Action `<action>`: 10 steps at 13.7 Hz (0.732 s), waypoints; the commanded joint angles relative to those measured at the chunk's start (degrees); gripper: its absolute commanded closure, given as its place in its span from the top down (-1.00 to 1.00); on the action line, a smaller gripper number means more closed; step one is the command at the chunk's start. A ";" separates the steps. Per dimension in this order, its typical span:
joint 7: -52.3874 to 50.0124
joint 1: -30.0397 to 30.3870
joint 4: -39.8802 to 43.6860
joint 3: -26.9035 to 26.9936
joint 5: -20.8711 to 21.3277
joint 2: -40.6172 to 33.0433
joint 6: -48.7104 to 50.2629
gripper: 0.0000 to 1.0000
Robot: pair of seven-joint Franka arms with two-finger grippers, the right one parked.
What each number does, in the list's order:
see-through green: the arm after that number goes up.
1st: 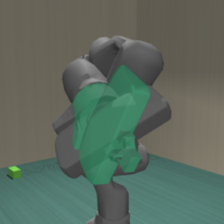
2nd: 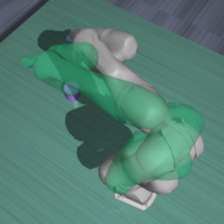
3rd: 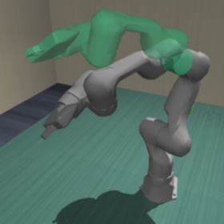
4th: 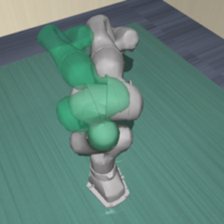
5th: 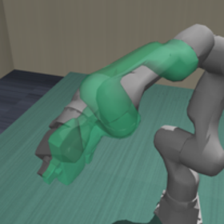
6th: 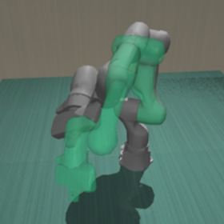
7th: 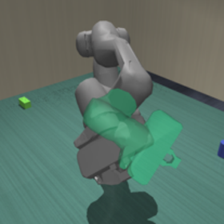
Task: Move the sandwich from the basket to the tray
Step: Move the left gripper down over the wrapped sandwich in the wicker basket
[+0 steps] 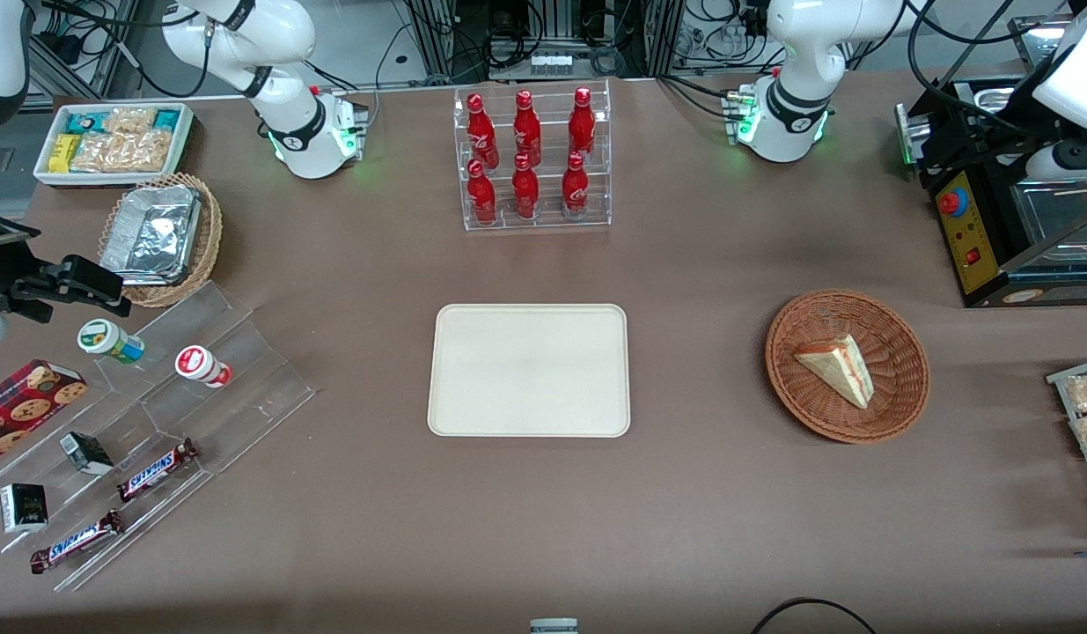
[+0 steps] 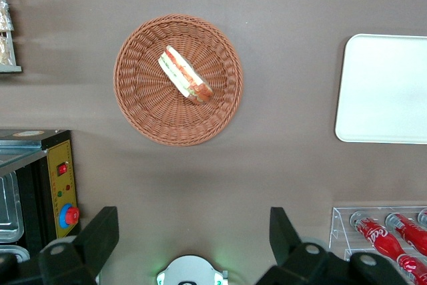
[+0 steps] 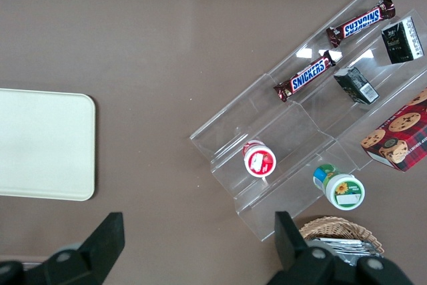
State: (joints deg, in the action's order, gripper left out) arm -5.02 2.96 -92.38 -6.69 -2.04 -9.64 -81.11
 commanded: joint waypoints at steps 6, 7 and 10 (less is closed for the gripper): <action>-6.37 -1.03 0.90 3.26 3.53 4.70 0.79 1.00; -8.14 -1.03 0.63 3.26 4.32 5.93 -0.09 1.00; -23.49 -1.20 -1.29 3.61 4.77 9.10 -2.90 1.00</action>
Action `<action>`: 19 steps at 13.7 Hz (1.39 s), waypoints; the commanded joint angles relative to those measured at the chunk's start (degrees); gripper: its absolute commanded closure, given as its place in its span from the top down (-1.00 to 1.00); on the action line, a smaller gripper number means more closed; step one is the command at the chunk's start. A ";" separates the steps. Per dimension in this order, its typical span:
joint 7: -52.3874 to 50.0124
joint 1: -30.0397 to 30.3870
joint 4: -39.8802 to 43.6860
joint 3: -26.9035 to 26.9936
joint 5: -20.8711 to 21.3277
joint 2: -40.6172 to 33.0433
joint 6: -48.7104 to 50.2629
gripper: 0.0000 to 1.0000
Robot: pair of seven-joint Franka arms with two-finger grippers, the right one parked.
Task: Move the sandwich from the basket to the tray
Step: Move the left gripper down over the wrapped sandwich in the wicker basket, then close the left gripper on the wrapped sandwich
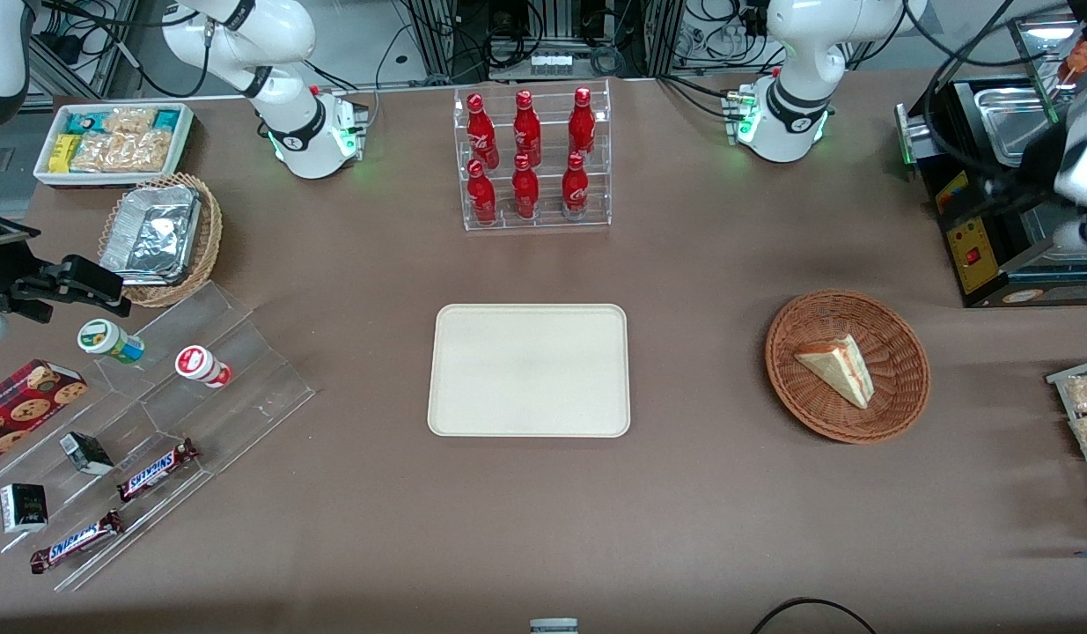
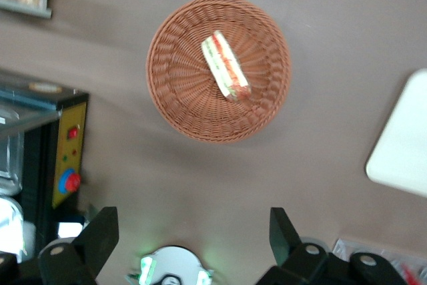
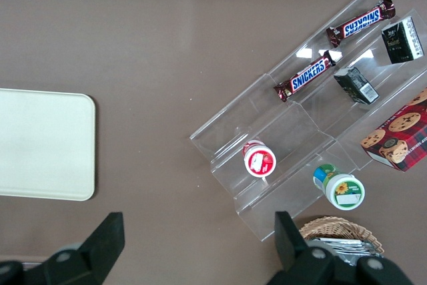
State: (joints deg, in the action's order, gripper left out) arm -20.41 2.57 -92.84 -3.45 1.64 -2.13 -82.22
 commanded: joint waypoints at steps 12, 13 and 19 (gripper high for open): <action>-39.17 -1.07 -32.31 0.37 2.05 9.14 -48.63 1.00; -39.18 -1.33 -32.32 0.37 2.14 10.46 -49.60 1.00; -39.10 -1.51 -33.63 0.37 2.31 13.89 -54.35 1.00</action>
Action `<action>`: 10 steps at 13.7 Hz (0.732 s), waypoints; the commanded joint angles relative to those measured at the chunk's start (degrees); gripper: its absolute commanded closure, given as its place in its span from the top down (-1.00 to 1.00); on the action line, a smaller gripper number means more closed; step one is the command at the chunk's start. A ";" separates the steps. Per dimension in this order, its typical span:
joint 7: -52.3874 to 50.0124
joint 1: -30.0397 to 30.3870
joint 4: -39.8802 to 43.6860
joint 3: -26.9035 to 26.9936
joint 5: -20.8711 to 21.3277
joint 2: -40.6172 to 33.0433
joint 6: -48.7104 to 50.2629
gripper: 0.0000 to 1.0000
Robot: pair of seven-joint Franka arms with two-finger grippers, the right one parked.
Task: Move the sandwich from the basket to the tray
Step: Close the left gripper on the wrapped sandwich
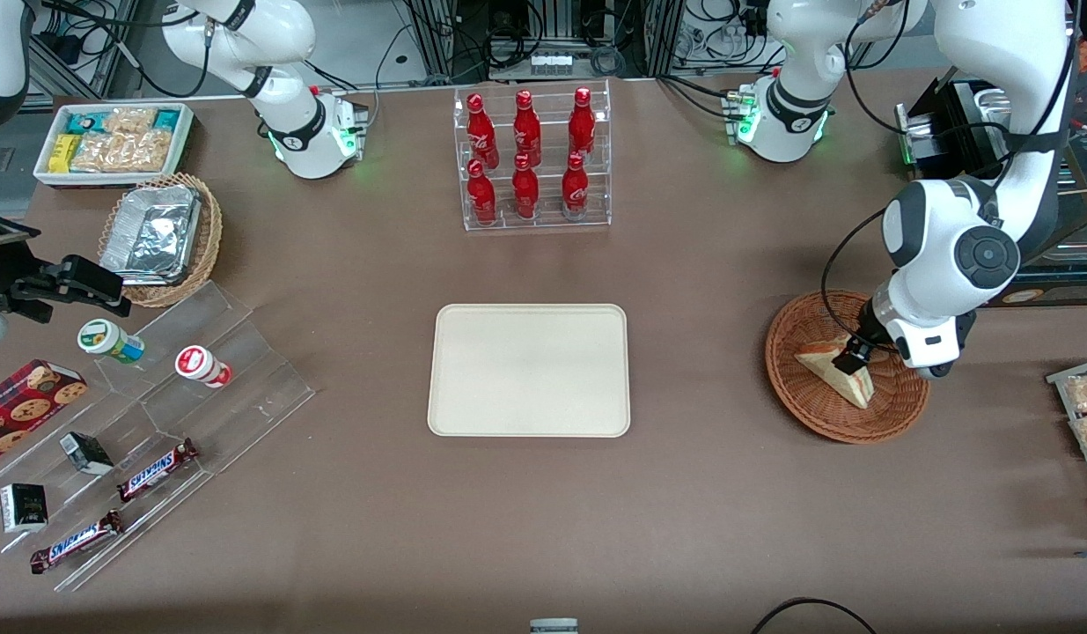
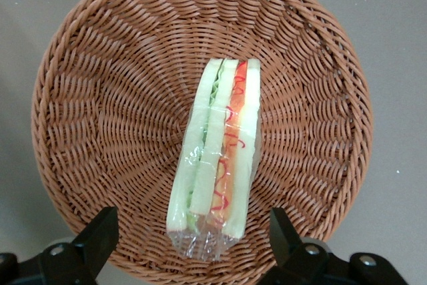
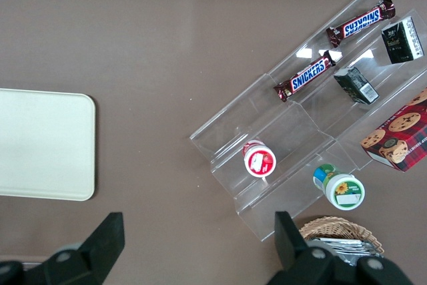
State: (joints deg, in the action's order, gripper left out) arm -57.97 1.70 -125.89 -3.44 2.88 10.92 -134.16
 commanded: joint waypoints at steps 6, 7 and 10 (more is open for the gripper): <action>-1.70 -0.82 -1.03 0.36 3.35 4.10 -5.06 1.00; -1.79 -0.73 -1.03 0.36 3.36 4.19 -5.06 1.00; -2.76 -0.64 -0.77 0.36 3.36 4.19 -4.71 -0.49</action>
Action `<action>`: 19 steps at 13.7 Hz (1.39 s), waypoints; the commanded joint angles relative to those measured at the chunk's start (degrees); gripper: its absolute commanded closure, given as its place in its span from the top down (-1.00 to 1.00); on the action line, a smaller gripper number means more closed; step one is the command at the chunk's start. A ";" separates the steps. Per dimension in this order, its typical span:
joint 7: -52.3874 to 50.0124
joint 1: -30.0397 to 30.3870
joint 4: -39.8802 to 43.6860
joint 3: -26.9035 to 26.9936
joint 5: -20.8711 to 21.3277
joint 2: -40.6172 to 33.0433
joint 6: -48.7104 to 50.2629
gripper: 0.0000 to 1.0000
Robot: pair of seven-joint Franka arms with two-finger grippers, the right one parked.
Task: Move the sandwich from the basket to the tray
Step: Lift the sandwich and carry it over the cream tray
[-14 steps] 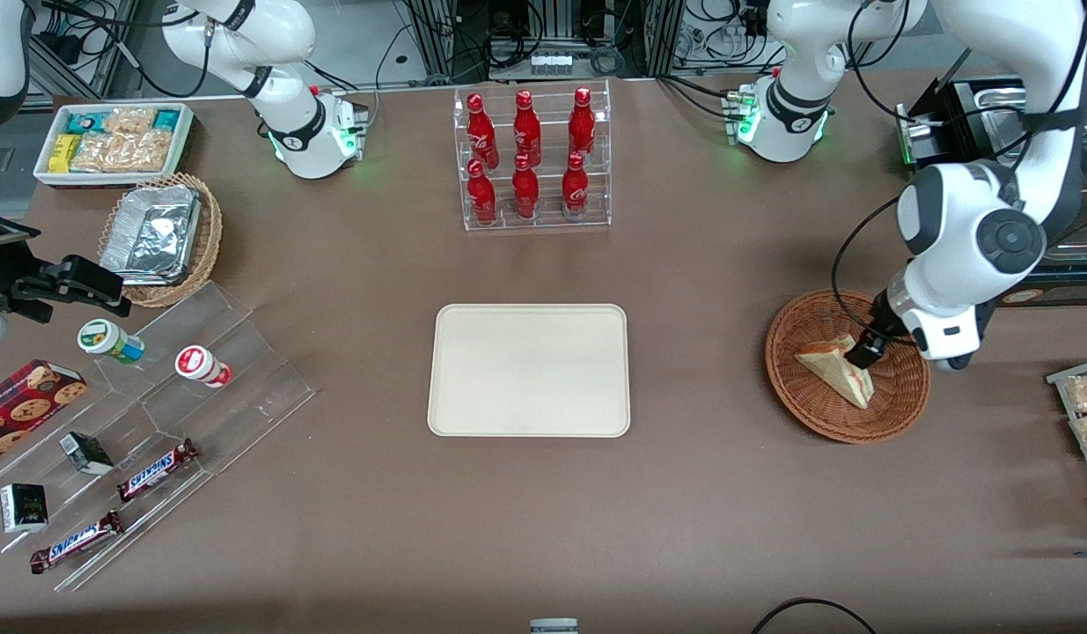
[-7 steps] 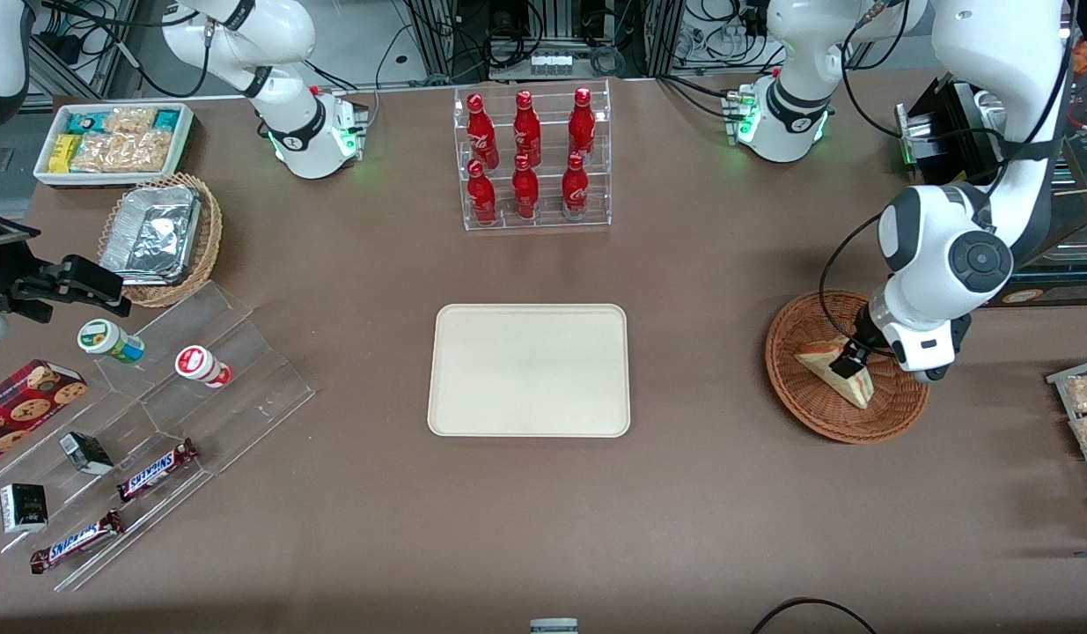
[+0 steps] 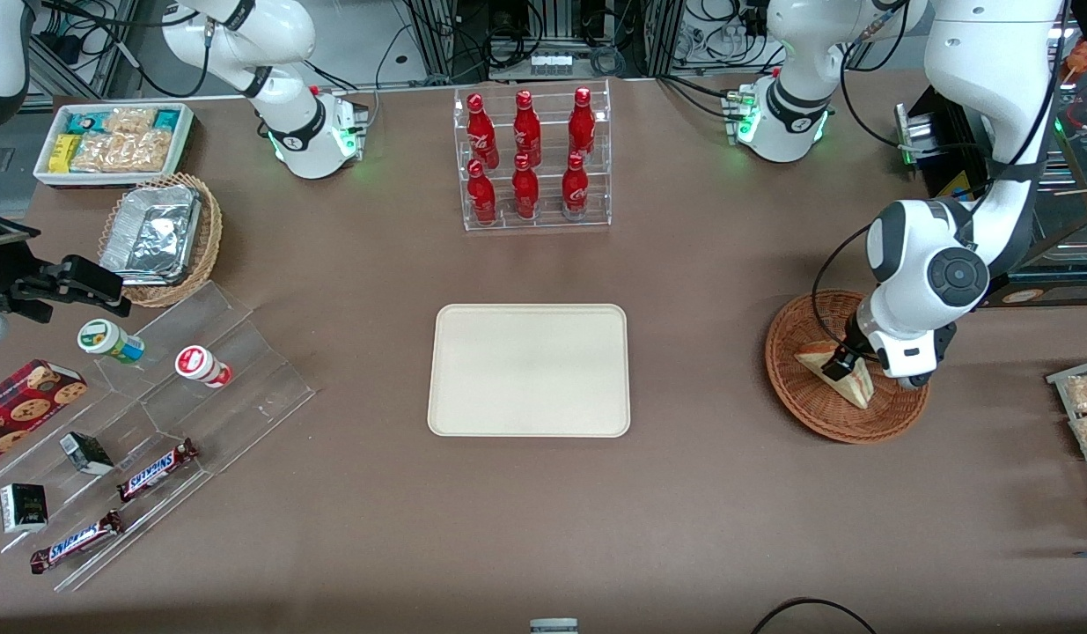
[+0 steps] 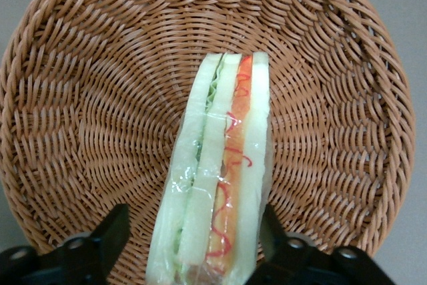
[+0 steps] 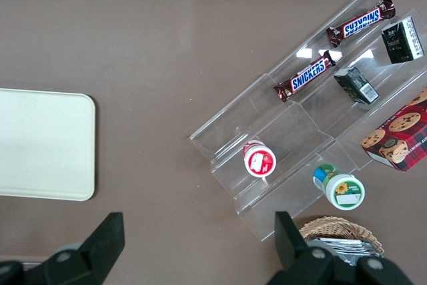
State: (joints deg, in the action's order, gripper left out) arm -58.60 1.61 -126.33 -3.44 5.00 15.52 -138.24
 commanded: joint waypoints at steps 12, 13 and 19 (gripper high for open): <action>-0.11 -15.38 19.69 -1.22 5.54 -5.76 33.19 -0.88; -0.11 -18.36 21.89 -1.40 5.46 -5.59 35.04 -0.88; 2.61 -33.33 25.61 -1.66 2.04 -0.06 24.63 -0.89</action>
State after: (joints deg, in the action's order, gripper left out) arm -58.25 -29.28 -102.99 -5.93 8.66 11.95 -110.21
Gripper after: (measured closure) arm 0.846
